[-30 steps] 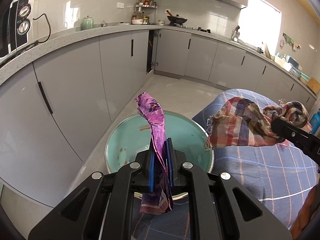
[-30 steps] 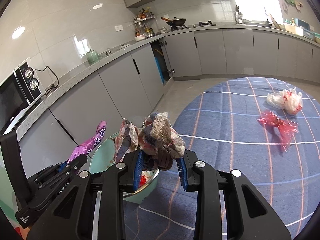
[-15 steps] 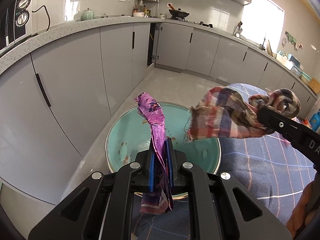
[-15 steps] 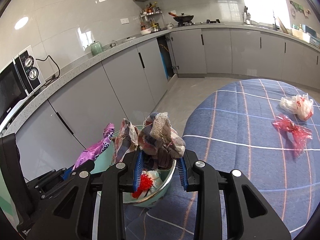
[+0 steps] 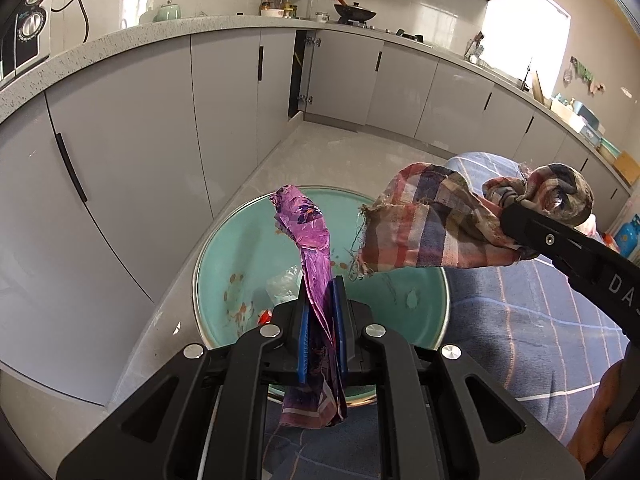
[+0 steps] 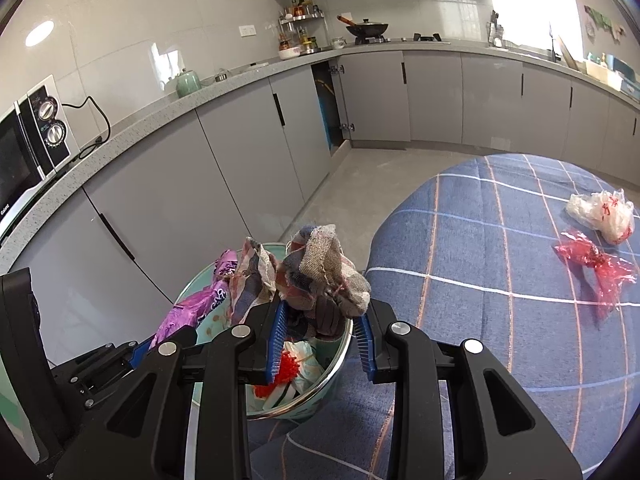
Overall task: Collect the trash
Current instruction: 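Carry the purple wrapper and plaid cloth over the teal bucket, then open both tools to drop the wrapper and cloth into the bucket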
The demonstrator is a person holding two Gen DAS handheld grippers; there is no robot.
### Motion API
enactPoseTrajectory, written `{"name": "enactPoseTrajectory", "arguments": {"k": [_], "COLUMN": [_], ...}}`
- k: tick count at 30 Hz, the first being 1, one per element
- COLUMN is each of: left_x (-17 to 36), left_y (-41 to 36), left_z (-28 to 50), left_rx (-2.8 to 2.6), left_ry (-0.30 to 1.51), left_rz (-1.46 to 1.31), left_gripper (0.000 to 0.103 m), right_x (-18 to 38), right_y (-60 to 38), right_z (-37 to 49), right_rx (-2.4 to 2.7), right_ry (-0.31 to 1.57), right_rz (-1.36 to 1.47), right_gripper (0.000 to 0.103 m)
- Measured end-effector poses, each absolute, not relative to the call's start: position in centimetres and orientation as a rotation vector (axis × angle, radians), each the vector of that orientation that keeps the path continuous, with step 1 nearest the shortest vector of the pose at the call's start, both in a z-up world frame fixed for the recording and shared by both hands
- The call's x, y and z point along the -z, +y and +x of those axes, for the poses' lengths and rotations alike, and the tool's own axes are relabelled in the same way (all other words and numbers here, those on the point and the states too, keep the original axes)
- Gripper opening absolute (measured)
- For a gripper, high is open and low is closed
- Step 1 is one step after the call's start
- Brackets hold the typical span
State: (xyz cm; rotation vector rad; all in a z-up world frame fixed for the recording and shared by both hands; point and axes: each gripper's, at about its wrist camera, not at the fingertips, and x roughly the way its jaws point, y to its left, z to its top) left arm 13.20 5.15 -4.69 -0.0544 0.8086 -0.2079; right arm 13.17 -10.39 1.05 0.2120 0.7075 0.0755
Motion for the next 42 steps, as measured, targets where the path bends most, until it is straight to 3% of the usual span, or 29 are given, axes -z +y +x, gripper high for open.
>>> {"name": "enactPoseTrajectory", "arguments": {"k": [32,36,42], "left_x": [8.8,8.9,8.4], "left_y": [5.2,5.3,5.4], "left_z": [17.5,17.5,17.3], "left_rx": [0.178,0.155,0.098], "left_ry": [0.923,0.933,0.925], "left_rz": [-0.04,-0.037,-0.01], "left_gripper": [0.011,0.011,0.018], "right_x": [4.5,4.8,2.8], "right_y": [-8.0,-7.8,-9.0], "right_z": [19.5,20.0,18.9], "right_rx": [-0.089,-0.153,-0.146], "right_ry": [0.861,0.882,0.805], "right_rz": [0.134,0.146,0.165], "right_gripper": [0.034,0.05,0.053]}}
